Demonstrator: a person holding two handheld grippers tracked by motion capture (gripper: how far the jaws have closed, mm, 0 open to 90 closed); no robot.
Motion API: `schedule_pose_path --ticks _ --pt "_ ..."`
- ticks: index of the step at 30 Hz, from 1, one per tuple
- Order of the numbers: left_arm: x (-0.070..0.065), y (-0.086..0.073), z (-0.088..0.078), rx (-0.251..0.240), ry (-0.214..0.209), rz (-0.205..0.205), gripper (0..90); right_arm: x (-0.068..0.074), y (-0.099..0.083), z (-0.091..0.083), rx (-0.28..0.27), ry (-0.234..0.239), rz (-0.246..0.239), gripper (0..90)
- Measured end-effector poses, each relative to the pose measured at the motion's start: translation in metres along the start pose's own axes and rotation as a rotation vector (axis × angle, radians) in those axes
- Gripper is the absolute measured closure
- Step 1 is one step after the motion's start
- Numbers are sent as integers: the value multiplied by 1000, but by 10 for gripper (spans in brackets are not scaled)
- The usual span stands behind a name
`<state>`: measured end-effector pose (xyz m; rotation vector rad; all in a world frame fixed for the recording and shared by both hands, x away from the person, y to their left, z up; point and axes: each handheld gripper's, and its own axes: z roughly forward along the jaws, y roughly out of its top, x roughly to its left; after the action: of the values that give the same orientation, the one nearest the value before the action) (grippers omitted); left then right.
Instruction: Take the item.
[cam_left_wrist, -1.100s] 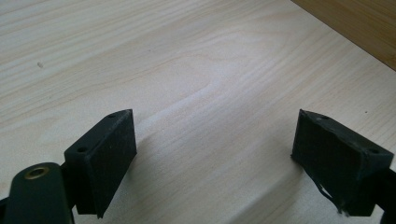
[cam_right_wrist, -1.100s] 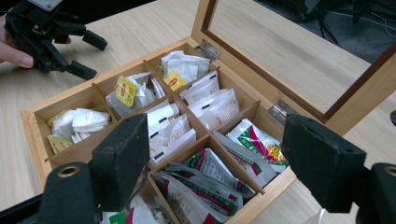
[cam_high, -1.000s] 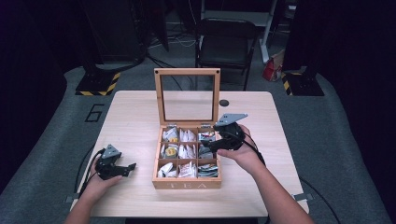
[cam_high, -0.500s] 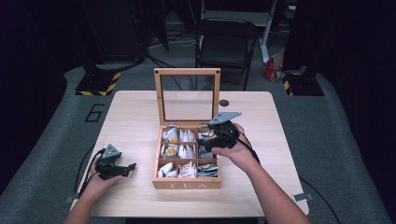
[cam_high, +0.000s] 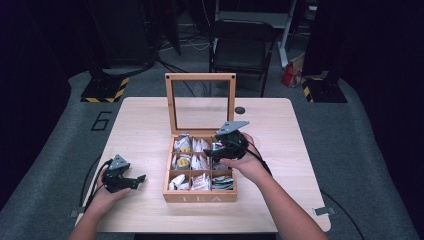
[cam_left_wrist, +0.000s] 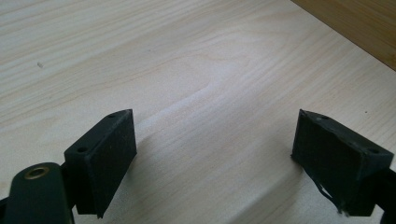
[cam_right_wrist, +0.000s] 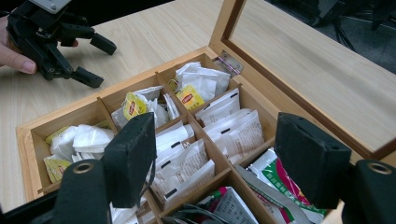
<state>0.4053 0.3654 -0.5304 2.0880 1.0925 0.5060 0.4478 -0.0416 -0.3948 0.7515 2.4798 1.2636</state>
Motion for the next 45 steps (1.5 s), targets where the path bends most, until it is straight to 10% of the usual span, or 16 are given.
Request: schedule_pose_path --ticks 45 --pt "0 0 0 -1 -1 -3 131 23 5 60 62 165 -54 557"
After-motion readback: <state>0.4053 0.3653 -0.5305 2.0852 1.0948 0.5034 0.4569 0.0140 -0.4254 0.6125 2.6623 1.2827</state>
